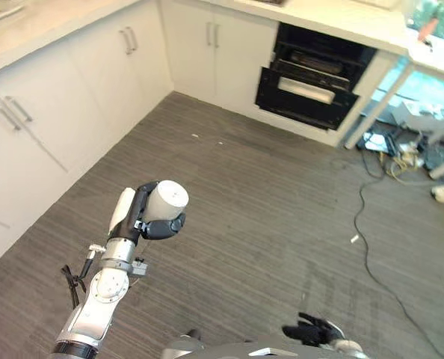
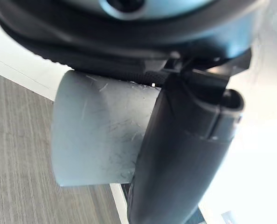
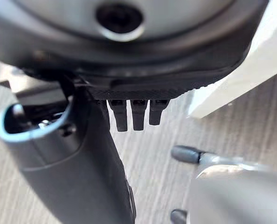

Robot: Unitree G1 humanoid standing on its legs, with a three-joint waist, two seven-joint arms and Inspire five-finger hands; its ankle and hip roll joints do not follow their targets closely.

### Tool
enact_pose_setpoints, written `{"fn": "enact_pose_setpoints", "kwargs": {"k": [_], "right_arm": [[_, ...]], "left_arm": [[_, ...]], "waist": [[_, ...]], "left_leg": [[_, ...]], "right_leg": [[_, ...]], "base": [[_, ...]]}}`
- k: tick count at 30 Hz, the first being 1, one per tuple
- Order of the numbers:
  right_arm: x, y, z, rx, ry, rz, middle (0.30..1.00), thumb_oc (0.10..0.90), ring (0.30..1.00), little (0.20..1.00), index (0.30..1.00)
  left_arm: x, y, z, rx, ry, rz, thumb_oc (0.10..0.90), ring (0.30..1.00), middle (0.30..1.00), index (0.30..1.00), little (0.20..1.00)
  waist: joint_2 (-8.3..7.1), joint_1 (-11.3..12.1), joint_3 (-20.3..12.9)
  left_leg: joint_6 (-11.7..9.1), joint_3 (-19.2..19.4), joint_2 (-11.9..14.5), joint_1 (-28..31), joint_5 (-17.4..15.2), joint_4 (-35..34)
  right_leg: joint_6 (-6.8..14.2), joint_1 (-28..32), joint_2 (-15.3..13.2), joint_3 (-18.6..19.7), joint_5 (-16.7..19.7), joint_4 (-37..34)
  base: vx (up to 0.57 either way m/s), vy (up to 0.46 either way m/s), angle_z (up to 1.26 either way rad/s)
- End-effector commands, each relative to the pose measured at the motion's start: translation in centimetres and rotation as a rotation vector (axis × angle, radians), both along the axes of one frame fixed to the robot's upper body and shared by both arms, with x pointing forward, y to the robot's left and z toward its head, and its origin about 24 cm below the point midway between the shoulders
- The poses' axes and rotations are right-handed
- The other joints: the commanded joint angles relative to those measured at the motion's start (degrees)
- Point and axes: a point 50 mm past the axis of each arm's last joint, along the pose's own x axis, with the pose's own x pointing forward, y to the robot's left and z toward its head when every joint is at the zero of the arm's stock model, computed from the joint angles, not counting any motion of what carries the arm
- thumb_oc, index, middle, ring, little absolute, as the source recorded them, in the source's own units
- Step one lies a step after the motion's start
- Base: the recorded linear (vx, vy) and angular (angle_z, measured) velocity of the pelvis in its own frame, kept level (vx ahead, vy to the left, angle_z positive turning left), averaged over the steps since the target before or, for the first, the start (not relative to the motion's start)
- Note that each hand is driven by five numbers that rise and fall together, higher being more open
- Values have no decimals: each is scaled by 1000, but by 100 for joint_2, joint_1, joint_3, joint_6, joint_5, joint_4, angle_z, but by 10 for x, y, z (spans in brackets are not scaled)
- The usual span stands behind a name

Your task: Place the dishes in the dishwasher.

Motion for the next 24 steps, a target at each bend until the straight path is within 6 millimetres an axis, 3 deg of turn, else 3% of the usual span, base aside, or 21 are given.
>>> {"fn": "enact_pose_setpoints", "kwargs": {"k": [1,2,5,6,7,8,9,11,19,21,24], "right_arm": [[-14,0,-4,-8,49,8,900,800,900,900,900],[-14,-9,-2,-34,49,-2,900,800,900,900,900],[-15,-11,-2,-37,56,-11,900,800,900,900,900],[14,-7,2,-65,26,-64,900,800,900,900,900],[14,-7,2,-65,26,-64,900,800,900,900,900],[-6,3,-5,-29,75,-71,900,800,900,900,900],[-19,1,-7,-36,111,-77,900,800,900,900,900],[-32,-6,-9,-74,169,-92,900,800,900,900,900],[-30,-13,-8,-114,183,-116,900,800,900,900,900],[-19,-8,-7,-104,140,-47,900,800,900,900,900],[-16,-5,-7,-98,128,-28,900,800,900,900,900]], "left_arm": [[29,-13,75,-28,-374,-85,400,300,300,300,300],[35,-24,72,-70,-358,-118,400,300,300,300,300],[36,-28,69,-65,-338,-143,400,300,300,300,300],[39,-39,66,-78,-311,-198,400,300,300,300,300],[39,-39,66,-78,-311,-198,400,300,300,300,300],[40,-41,62,-115,-287,-202,400,300,300,300,300],[40,-40,62,-114,-284,-197,400,300,300,300,300],[40,-43,60,-100,-271,-221,400,300,300,300,300],[37,-47,55,-92,-237,-253,400,300,300,300,300],[31,-41,46,-73,-190,-243,400,300,300,300,300],[30,-40,46,-80,-196,-229,400,300,300,300,300]], "waist": [[-79,-132,-171],[-128,-285,-187],[-136,-308,-234],[-139,-173,-285],[-139,-173,-285],[-99,-227,-351],[-78,-273,-381],[-30,-278,-446],[42,-249,-491],[72,-240,-529],[81,-244,-532]], "left_leg": [[43,246,-182,-516,-113,136],[54,1367,159,-679,-82,129],[90,1538,171,-656,-73,91],[112,1514,148,-641,-59,85],[112,1514,148,-641,-59,85],[136,1563,113,-606,-22,-28],[126,1632,111,-579,-2,-63],[123,1707,107,-550,-7,-116],[103,1816,121,-529,-4,-127],[82,2030,213,-393,-45,-127],[78,2105,247,-377,-40,-127]], "right_leg": [[583,-230,-358,-97,-50,202],[673,-153,-522,-483,-33,227],[690,-149,-553,-510,-26,311],[684,-89,-578,-611,-51,330],[684,-89,-578,-611,-51,330],[686,-71,-601,-648,-43,376],[700,-73,-613,-658,-29,386],[713,-82,-637,-681,-8,371],[719,-74,-644,-691,15,271],[711,-98,-583,-419,48,70],[713,-154,-559,-312,33,70]], "base": [[-57,124,80],[-42,114,46],[16,90,47],[59,56,64],[103,105,5],[77,117,-12],[94,150,2],[50,84,21],[28,24,-4],[55,-43,-23],[5,-38,-52]]}}
